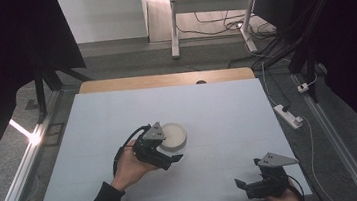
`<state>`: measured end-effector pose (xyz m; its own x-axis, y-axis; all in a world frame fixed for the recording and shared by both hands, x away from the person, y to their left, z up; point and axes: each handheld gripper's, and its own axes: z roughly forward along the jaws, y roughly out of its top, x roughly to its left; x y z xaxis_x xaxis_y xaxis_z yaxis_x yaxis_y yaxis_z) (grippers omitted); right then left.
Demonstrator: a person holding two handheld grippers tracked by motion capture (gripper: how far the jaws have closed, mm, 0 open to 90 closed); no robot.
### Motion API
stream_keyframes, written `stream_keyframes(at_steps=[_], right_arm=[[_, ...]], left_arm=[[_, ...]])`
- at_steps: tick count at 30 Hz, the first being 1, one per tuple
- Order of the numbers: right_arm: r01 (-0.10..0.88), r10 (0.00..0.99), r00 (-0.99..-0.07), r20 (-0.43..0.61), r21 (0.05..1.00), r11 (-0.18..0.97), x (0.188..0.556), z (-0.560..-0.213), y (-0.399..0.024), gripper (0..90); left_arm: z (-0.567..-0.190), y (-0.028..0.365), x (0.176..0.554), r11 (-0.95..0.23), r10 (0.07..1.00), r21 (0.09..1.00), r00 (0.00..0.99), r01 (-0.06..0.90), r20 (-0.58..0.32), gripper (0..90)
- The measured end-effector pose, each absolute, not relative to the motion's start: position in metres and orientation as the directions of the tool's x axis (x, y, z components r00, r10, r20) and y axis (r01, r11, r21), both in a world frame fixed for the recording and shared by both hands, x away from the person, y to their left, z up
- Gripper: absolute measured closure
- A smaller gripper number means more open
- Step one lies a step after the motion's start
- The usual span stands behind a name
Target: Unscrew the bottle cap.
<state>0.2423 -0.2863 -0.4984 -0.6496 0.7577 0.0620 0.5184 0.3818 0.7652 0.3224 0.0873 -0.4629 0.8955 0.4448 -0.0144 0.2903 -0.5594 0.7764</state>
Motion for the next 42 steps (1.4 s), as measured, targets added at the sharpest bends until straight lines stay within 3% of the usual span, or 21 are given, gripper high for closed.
stream_keyframes(at_steps=[42], right_arm=[[0.404,0.628,-0.773,0.093,0.835,0.373,0.251,-0.474,-0.241,0.0]], left_arm=[[-0.469,0.087,0.322,-0.551,0.446,0.782,0.895,0.293,-0.021,7.3]])
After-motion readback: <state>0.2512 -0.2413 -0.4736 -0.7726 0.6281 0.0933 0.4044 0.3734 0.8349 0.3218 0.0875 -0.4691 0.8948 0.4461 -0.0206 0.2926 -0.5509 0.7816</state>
